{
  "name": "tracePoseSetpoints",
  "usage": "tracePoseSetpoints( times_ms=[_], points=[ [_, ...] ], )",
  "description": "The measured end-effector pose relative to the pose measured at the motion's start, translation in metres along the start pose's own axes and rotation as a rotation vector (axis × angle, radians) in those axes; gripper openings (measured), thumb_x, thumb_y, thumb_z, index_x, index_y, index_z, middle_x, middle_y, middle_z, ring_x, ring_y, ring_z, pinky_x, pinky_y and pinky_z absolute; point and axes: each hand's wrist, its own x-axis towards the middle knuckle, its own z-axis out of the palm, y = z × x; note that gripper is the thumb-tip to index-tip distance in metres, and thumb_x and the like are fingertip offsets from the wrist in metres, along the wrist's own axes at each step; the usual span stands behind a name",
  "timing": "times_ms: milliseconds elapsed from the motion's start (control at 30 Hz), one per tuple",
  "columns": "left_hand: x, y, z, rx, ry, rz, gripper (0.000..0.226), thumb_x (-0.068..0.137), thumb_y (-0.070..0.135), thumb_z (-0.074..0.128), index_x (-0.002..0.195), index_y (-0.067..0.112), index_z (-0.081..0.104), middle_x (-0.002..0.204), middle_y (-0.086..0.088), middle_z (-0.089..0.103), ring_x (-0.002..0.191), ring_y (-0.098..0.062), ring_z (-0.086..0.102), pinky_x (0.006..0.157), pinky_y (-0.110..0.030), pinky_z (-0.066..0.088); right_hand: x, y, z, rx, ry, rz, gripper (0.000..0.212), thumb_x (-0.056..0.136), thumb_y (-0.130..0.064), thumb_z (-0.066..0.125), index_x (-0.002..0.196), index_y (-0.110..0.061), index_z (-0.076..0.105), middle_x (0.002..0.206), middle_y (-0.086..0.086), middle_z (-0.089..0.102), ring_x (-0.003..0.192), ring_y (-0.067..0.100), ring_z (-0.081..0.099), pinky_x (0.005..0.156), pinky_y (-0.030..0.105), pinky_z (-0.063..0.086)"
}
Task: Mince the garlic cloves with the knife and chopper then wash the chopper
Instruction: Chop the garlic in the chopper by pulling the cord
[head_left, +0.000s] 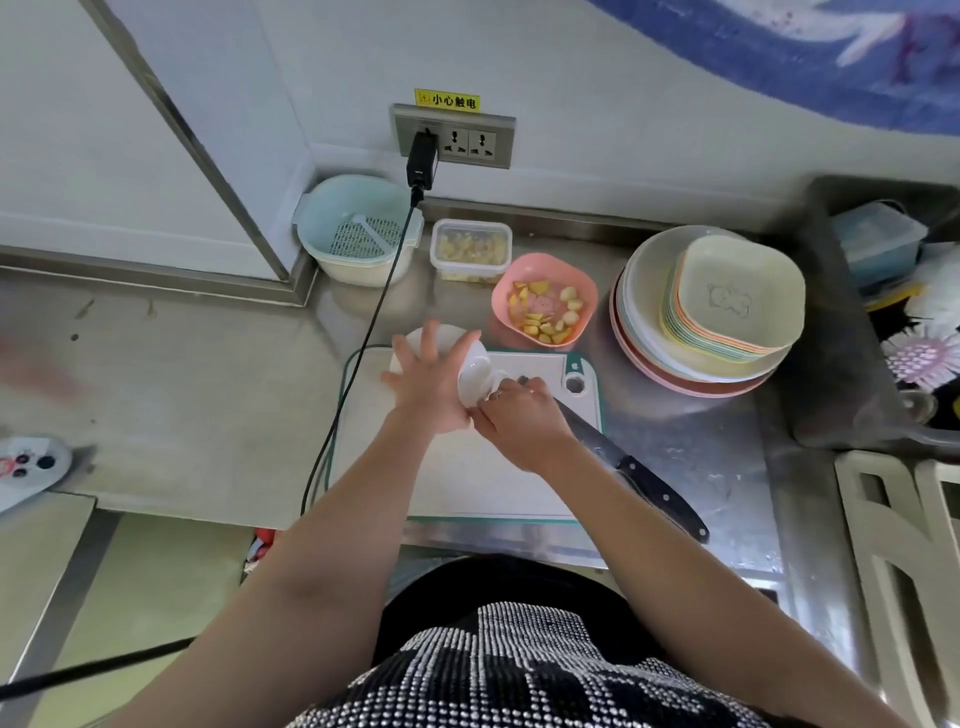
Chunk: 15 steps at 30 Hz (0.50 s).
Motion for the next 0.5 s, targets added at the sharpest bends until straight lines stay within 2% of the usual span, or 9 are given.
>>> tracePoseSetpoints(
  times_ms=[133, 200, 300, 400, 500],
  points=[
    [0.000, 0.000, 0.001, -0.029, 0.011, -0.059, 0.111, 0.057, 0.021, 0.078, 0.137, 0.055, 0.010, 0.148, 0.003, 0.000, 0.134, -0.044, 0.002, 0.093, -0.059, 0.039, -0.015, 0.020, 0.003, 0.010, -0.010, 0.152, 0.037, 0.099, -0.028, 0.034, 0.104, -0.006, 0.062, 0.106, 0.011, 0.059, 0.101, 0.030, 0.054, 0.088, 0.034, 0.035],
    [0.002, -0.001, 0.001, -0.035, 0.010, -0.070, 0.110, 0.057, 0.021, 0.078, 0.137, 0.054, 0.010, 0.147, 0.003, 0.000, 0.134, -0.044, 0.003, 0.093, -0.059, 0.039, -0.034, 0.056, 0.002, 0.003, -0.062, 0.316, 0.031, 0.095, -0.022, 0.038, 0.101, -0.004, 0.062, 0.102, 0.013, 0.060, 0.099, 0.031, 0.058, 0.084, 0.032, 0.041],
    [0.003, -0.002, -0.001, -0.030, 0.005, -0.075, 0.109, 0.058, 0.020, 0.078, 0.138, 0.053, 0.011, 0.147, 0.002, 0.000, 0.133, -0.043, 0.004, 0.094, -0.056, 0.038, -0.060, 0.105, 0.004, 0.069, -0.040, 0.526, 0.029, 0.091, -0.020, 0.038, 0.090, -0.005, 0.062, 0.089, 0.011, 0.057, 0.097, 0.033, 0.060, 0.079, 0.032, 0.040],
    [0.003, -0.001, -0.002, -0.020, 0.002, -0.068, 0.110, 0.059, 0.022, 0.080, 0.140, 0.052, 0.011, 0.149, 0.002, -0.001, 0.135, -0.043, 0.002, 0.095, -0.057, 0.036, -0.050, 0.096, 0.000, 0.125, 0.057, 0.471, 0.027, 0.093, -0.024, 0.041, 0.084, -0.006, 0.059, 0.087, 0.011, 0.058, 0.091, 0.033, 0.058, 0.080, 0.034, 0.040],
    [0.004, -0.001, -0.005, -0.021, -0.033, -0.074, 0.112, 0.061, 0.024, 0.081, 0.141, 0.052, 0.008, 0.152, 0.002, -0.008, 0.138, -0.045, -0.006, 0.099, -0.061, 0.032, -0.027, 0.051, -0.005, 0.190, 0.088, 0.100, 0.032, 0.097, -0.032, 0.040, 0.083, -0.014, 0.063, 0.093, 0.008, 0.065, 0.094, 0.026, 0.057, 0.087, 0.034, 0.035]
  ],
)
